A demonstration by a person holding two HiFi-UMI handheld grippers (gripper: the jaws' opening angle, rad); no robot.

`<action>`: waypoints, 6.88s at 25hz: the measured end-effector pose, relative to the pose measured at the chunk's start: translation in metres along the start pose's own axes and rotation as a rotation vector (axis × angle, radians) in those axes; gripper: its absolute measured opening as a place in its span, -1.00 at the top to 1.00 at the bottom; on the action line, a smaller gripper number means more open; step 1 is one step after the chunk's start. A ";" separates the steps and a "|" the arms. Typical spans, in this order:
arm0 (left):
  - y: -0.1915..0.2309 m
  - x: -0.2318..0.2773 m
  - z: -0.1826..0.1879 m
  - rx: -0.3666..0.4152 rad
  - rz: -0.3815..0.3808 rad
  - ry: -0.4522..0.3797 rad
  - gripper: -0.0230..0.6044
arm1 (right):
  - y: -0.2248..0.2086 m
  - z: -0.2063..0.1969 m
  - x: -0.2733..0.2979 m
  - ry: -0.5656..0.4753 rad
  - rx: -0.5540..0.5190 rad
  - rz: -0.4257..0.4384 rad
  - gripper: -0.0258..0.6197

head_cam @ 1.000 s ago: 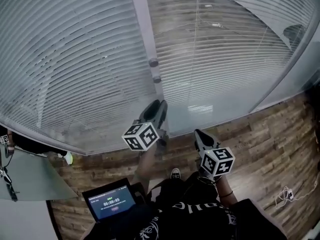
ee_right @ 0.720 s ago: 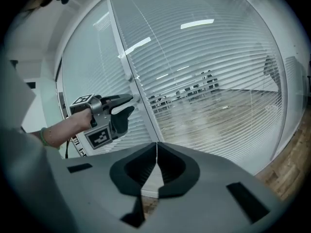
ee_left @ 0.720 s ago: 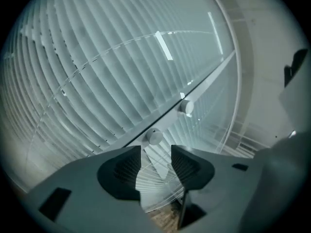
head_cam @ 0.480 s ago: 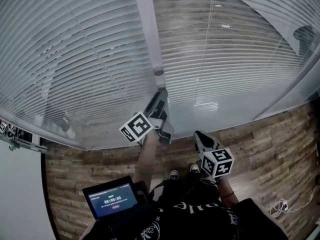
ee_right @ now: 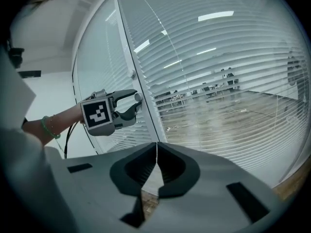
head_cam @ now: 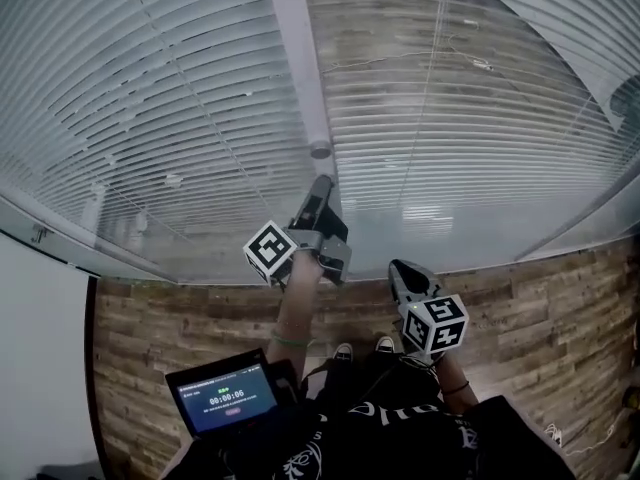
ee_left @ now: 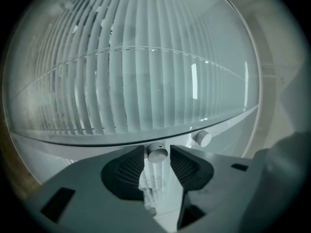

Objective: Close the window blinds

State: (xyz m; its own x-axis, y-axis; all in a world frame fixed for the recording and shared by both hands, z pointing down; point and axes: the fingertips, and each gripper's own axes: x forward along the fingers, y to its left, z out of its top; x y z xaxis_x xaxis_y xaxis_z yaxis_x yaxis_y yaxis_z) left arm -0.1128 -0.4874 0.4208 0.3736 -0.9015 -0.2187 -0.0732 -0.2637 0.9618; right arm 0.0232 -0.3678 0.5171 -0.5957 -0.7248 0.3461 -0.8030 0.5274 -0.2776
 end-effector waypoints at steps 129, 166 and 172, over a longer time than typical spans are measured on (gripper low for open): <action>0.089 -0.219 -0.123 0.950 0.246 0.598 0.89 | 0.068 -0.118 -0.076 0.073 0.109 -0.162 0.86; -0.087 -0.629 -0.293 1.009 0.227 0.473 0.91 | 0.279 -0.270 -0.397 -0.026 0.060 -0.044 0.86; -0.099 -0.745 -0.260 1.022 0.203 0.518 0.91 | 0.388 -0.334 -0.426 -0.002 0.081 -0.075 0.86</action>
State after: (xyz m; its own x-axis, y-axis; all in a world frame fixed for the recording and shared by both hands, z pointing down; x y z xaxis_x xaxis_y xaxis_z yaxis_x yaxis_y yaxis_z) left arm -0.1435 0.2996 0.5314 0.5856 -0.7727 0.2449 -0.7984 -0.4975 0.3392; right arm -0.0409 0.2933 0.5615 -0.5343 -0.7614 0.3672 -0.8409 0.4343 -0.3230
